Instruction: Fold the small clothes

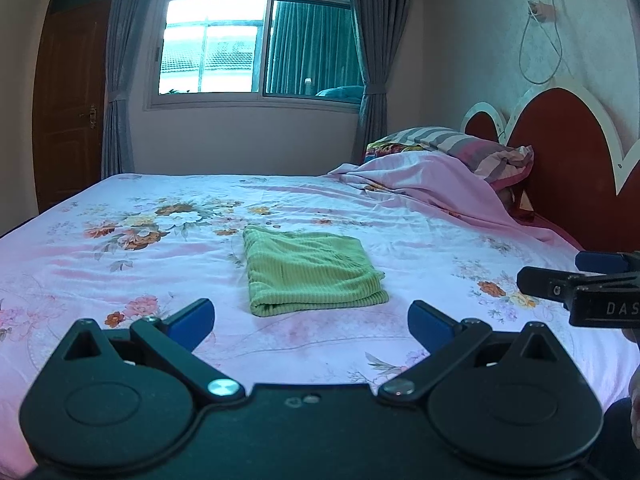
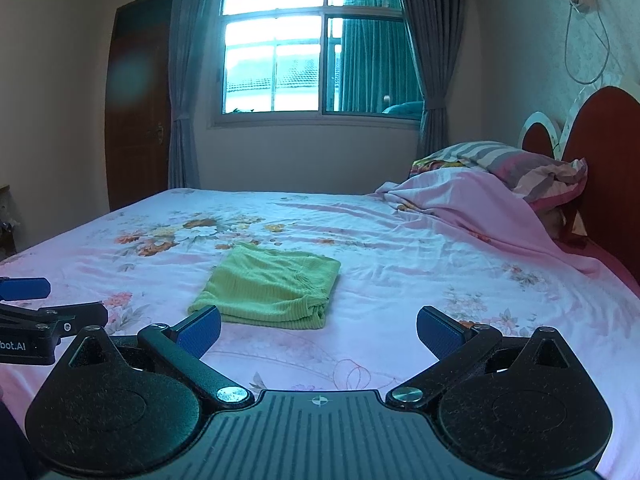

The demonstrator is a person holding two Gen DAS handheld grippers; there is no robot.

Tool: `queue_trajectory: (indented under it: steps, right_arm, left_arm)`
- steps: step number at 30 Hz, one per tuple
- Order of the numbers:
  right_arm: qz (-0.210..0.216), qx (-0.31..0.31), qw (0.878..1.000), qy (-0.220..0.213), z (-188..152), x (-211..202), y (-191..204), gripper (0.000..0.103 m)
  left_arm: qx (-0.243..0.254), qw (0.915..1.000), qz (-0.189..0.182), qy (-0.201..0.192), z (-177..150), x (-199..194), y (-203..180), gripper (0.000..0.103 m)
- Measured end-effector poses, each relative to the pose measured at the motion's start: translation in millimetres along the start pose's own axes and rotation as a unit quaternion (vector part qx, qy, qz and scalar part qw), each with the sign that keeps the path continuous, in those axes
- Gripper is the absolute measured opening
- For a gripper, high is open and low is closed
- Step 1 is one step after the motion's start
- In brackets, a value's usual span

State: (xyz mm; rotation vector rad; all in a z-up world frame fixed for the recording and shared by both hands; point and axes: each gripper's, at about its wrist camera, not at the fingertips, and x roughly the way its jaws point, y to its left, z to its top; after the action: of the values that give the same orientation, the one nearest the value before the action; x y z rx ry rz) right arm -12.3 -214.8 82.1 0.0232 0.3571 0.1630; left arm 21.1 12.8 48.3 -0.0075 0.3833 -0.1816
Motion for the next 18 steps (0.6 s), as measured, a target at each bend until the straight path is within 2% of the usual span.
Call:
queue_trajectory:
  steps: [18]
  right_arm:
    - [0.003,-0.007,1.000,0.005,0.4,6.1,-0.3,0.103]
  left_arm:
    - [-0.006,0.9999,-0.004,-0.008,0.1,-0.6,-3.4,0.101]
